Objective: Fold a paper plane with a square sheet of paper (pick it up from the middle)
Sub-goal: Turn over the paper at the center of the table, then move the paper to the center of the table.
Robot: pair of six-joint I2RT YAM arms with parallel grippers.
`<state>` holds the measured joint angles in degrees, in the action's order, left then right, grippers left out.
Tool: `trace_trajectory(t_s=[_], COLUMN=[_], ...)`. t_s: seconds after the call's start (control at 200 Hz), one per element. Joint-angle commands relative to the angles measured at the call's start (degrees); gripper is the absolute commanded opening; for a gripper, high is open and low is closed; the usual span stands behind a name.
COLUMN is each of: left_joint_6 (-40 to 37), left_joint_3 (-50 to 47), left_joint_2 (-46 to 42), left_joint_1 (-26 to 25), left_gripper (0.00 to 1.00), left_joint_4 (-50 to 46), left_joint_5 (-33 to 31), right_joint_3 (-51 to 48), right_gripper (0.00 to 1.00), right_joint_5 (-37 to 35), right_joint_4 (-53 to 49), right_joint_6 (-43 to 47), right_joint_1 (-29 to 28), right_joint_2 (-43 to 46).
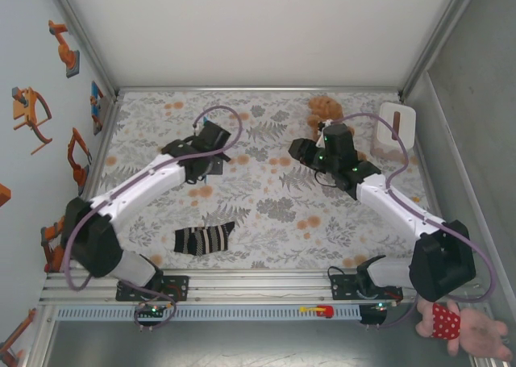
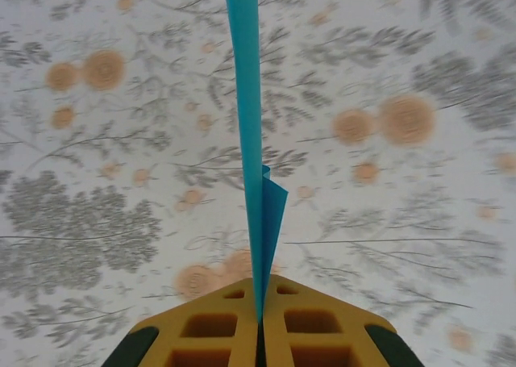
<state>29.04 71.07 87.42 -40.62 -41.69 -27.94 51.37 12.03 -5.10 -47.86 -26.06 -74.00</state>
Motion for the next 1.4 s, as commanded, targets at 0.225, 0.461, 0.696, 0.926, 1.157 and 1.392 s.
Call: trace_trajectory(t_s=[0.225,0.461,0.696,0.926,1.157,1.392], left_joint_6=[5.1,6.7,9.4,13.7,14.8,16.1], left_joint_3=[14.6,13.8,5.5,-6.3,-17.3,-24.5], left_joint_2=[22.5,26.9,19.6,8.7,-2.4,-8.7], left_joint_1=[-6.0,-5.7,-1.4,6.3,14.6,21.2], left_gripper=[0.13,0.28,0.54,0.73,0.87,0.93], left_joint_4=[-8.2,3.3,16.5,25.0,25.5,26.6], left_joint_5=[-10.7,11.1,32.4,41.5,39.0,41.5], right_joint_3=[-1.5,-3.8,-3.5,0.1,8.7,18.9], right_gripper=[0.4,0.4,0.4,0.38,0.3,0.26], right_joint_5=[-9.8,-11.4,-7.0,-2.3,3.6,7.9], right_joint_4=[-6.5,-7.7,-6.7,-2.1,5.9,6.9], right_joint_6=[0.8,1.0,2.3,1.9,-1.7,-3.6], right_joint_1=[0.0,0.1,0.0,-5.1,-13.0,-16.1], right_joint_2=[5.1,6.2,1.6,-8.3,-23.7,-36.1])
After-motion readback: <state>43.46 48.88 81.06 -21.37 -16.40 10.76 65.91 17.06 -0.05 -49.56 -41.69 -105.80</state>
